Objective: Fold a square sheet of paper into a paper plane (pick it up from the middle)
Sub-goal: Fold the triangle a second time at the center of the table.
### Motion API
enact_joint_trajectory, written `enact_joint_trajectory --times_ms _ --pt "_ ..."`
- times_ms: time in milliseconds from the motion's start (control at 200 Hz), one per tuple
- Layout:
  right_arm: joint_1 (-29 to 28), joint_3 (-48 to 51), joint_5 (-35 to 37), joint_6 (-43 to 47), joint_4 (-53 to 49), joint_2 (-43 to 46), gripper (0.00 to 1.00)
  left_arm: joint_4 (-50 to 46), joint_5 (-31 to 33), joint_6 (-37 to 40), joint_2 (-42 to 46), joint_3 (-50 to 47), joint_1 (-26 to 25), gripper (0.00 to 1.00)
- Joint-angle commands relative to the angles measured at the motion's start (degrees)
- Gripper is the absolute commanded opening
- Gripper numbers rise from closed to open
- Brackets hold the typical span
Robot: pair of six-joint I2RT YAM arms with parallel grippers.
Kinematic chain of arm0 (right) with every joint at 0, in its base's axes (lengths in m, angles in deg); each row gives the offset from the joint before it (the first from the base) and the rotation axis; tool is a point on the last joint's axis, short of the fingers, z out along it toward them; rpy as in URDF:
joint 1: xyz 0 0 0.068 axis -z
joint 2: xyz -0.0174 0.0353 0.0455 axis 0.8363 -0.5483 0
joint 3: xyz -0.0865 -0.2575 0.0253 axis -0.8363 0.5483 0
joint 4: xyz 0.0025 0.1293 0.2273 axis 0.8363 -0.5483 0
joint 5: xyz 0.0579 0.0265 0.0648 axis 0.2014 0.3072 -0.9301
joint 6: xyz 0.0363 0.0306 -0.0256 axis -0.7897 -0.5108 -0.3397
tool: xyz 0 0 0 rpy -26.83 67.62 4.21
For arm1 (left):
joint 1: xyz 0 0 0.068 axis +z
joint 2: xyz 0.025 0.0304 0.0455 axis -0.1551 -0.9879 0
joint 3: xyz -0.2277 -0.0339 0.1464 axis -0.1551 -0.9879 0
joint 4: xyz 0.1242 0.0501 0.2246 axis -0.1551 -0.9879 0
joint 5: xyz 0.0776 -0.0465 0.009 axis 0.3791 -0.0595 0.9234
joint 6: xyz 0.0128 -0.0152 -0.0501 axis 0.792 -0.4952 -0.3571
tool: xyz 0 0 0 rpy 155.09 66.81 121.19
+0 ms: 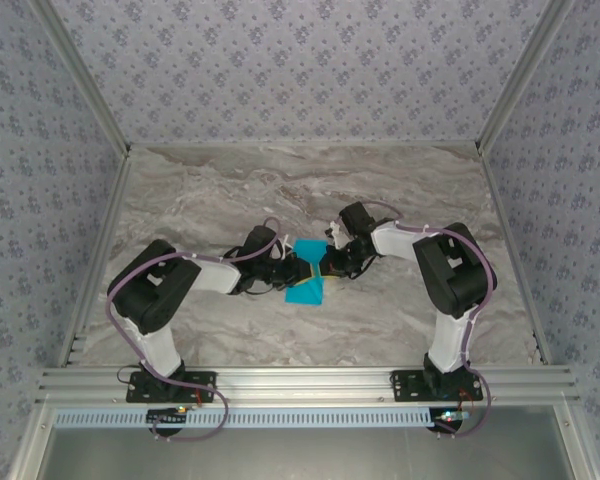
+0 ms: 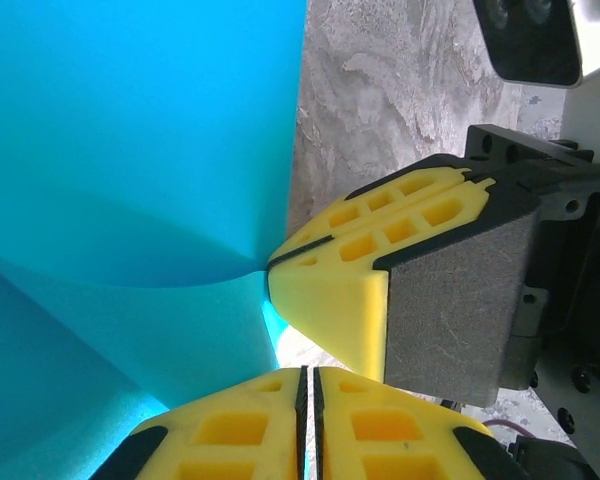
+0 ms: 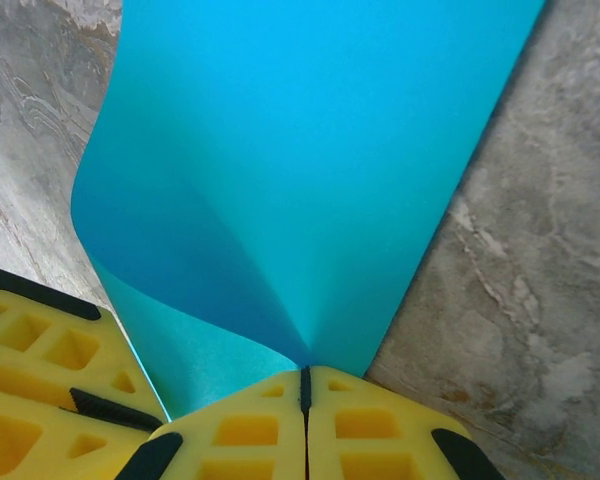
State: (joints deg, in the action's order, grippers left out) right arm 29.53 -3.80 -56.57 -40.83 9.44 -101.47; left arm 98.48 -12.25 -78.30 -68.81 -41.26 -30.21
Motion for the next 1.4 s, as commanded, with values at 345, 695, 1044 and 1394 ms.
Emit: enact_joint_trajectory --times_ms 345,695,1044,1394 --pt "0.5 -2.2 0.2 1.7 -1.7 -1.2 0.08 -2.0 1.3 1.5 -1.1 1.2 -0.5 0.13" --pt "0.5 -2.6 0.3 1.9 -1.9 -2.1 0.08 -2.5 1.2 1.6 -1.8 1.4 -0.6 0.12" --pt "0.5 -3.2 0.4 2.3 -2.3 -2.6 0.08 -4.1 2.0 1.8 -2.2 1.5 -0.9 0.12" --pt "0.5 -3.4 0.2 2.5 -2.6 -3.2 0.09 -6.8 3.8 2.7 -1.1 0.8 -0.9 0.11"
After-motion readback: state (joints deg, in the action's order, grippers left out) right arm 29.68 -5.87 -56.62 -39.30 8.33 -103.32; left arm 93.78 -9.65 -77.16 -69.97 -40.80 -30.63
